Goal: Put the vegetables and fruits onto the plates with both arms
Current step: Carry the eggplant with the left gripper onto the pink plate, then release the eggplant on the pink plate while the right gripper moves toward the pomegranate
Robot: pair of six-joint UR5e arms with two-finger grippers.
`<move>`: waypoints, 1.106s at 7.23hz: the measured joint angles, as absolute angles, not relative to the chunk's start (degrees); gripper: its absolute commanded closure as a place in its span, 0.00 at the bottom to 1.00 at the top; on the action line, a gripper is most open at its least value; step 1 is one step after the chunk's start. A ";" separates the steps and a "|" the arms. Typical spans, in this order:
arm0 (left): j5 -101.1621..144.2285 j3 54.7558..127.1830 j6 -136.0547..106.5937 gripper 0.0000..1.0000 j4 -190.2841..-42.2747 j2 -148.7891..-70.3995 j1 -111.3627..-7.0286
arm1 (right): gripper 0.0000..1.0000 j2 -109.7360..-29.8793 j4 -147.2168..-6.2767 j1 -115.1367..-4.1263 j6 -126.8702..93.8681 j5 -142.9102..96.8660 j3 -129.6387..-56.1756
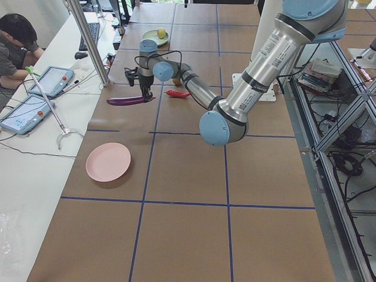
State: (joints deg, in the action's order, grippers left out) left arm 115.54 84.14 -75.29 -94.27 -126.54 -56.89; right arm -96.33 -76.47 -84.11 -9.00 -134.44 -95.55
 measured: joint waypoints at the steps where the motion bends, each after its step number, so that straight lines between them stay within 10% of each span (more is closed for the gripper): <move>1: 117.33 76.22 -68.37 0.98 -96.81 -126.88 -61.06 | 0.00 -96.80 -76.39 -84.11 -8.98 -134.46 -95.92; 3: 118.34 59.58 -57.76 0.88 -107.27 -128.08 -65.84 | 0.00 -97.28 -76.31 -84.14 -8.97 -134.47 -96.38; 4: 118.41 52.63 -53.51 0.64 -111.65 -128.92 -66.99 | 0.00 -97.34 -76.30 -84.13 -8.98 -134.47 -96.42; 5: 118.41 48.33 -49.11 0.01 -113.79 -129.37 -67.60 | 0.00 -97.34 -76.29 -84.13 -9.00 -134.45 -96.45; 8: 120.45 46.32 -39.99 0.00 -116.64 -128.83 -69.13 | 0.00 -97.31 -76.29 -84.11 -8.97 -134.55 -96.58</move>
